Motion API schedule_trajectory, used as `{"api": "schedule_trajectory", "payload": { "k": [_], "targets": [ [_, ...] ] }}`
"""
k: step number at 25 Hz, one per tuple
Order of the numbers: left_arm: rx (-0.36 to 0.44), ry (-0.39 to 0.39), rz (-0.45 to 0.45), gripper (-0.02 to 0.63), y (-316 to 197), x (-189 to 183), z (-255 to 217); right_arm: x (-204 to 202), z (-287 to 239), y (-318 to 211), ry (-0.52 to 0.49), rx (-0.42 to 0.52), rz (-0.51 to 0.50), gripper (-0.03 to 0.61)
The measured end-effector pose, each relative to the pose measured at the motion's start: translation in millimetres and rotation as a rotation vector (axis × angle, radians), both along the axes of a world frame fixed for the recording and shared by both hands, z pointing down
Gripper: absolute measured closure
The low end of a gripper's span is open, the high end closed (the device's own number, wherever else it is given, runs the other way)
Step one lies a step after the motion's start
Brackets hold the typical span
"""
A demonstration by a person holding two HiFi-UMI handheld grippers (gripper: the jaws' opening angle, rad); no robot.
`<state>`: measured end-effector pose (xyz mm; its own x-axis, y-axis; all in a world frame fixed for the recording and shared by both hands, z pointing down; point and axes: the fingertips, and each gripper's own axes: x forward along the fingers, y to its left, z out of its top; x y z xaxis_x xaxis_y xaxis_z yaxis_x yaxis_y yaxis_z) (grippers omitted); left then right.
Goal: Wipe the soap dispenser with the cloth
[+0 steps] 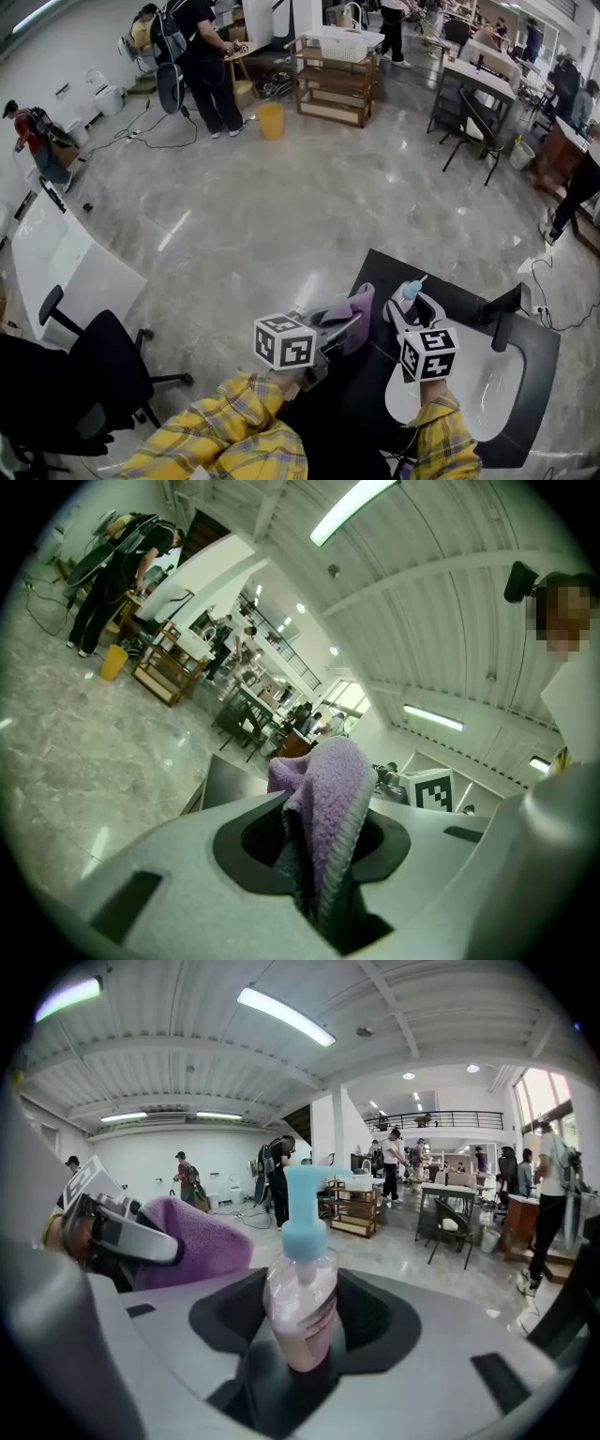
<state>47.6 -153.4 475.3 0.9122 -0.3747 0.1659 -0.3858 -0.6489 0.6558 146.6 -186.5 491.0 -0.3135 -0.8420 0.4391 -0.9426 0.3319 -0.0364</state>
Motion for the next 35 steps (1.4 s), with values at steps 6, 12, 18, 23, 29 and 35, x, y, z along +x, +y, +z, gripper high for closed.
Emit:
{"api": "schedule_trajectory", "payload": {
  "k": [6,12,18,23,29,35],
  "targets": [
    [-0.001,-0.002,-0.004,0.526,-1,-2,0,-2,0,0,-0.01,0.005,-0.111,0.368],
    [-0.002,-0.007,0.002,0.526,0,-2,2,-4,0,0,-0.022,0.014,-0.234,0.37],
    [0.006,-0.015,0.008,0.526,2,-1,2,-7,0,3,-0.023,0.014,-0.369,0.373],
    [0.003,-0.02,0.008,0.526,2,-3,4,-9,1,4,-0.039,0.019,-0.453,0.374],
    [0.003,-0.022,0.014,0.526,3,-4,4,-14,0,7,-0.055,0.019,-0.563,0.374],
    [0.001,-0.028,0.018,0.526,5,-5,5,-16,-1,9,-0.054,0.006,-0.669,0.376]
  ]
}}
